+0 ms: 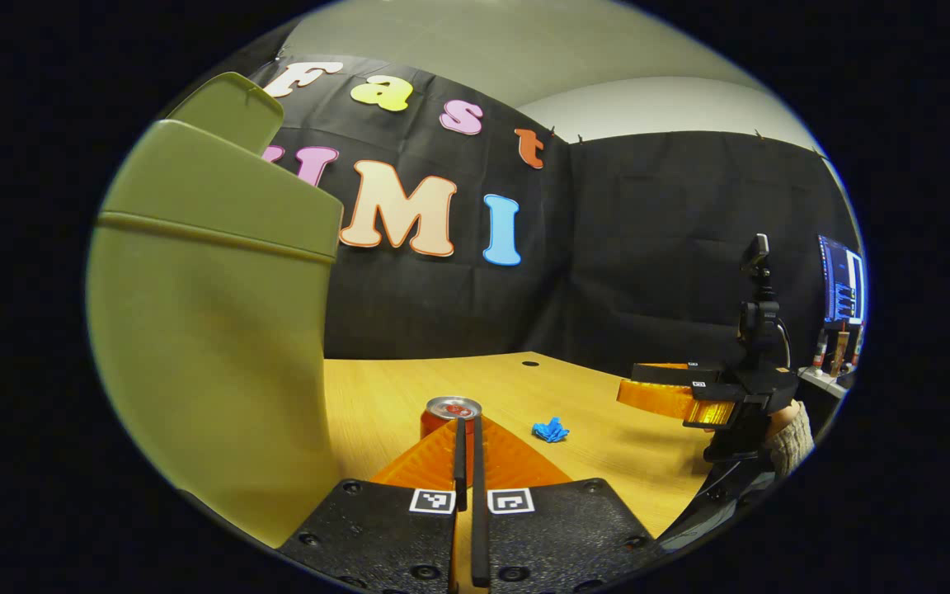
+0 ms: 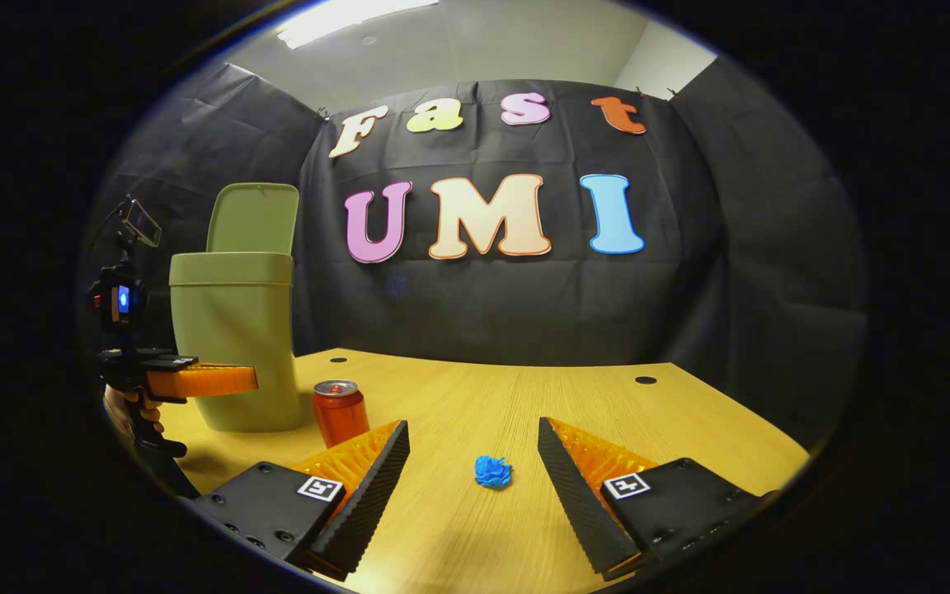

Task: Press the lid of the desktop garbage bin to open it, pick up the crumpled paper on the desktop and throw it into the bin, then pick up the pop can on the desktop and drop it into the bin, and finally close the garbage bin lid.

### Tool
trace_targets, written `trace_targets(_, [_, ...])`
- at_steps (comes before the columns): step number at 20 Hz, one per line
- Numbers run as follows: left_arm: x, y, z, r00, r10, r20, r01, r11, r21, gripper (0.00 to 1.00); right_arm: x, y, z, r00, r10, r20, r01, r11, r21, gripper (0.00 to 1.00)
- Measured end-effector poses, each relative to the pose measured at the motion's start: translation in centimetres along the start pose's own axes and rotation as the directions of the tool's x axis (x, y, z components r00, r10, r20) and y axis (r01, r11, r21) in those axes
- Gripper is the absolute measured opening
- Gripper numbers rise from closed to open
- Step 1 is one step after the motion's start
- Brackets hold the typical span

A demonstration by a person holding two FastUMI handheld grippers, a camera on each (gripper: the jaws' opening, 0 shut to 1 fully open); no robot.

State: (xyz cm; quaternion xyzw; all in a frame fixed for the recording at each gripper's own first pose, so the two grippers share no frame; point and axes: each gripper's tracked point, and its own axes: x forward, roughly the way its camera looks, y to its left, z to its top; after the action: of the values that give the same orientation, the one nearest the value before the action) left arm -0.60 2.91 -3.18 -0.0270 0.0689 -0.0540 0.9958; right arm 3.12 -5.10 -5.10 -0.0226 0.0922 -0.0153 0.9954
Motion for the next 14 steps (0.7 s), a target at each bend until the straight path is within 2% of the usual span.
trace_targets(3, [0.1, 0.2, -0.1, 1.0, 0.006, -0.01, -0.006, 1.0, 0.013, 0.19, 2.5, -1.6, -1.3, 0.995, 0.01, -0.099, -0.013, 1.0, -0.029, 0.99])
trace_targets(5, [0.0, 0.2, 0.2, 1.0, 0.005, 0.002, -0.005, 1.0, 0.031, 0.48, 4.1, -2.0, -2.0, 0.988, 0.019, -0.154, -0.028, 0.998, -0.055, 0.99])
trace_targets(8, [-0.2, 0.3, 0.3, 1.0, 0.01, 0.006, -0.01, 0.999, 0.048, 0.84, 6.5, -1.6, -4.0, 0.966, 0.064, -0.252, -0.082, 0.995, -0.06, 0.99])
trace_targets(9, [-0.1, 0.3, 0.3, 1.0, 0.009, 0.008, -0.01, 0.999, 0.048, 0.92, 7.2, -1.7, -4.8, 0.956, 0.061, -0.287, -0.083, 0.995, -0.064, 0.99])
trace_targets(14, [0.0, 0.4, 0.4, 1.0, 0.016, 0.009, -0.016, 0.999, 0.052, 0.93, 9.2, -1.4, -7.6, 0.894, 0.096, -0.438, -0.124, 0.992, -0.037, 0.98])
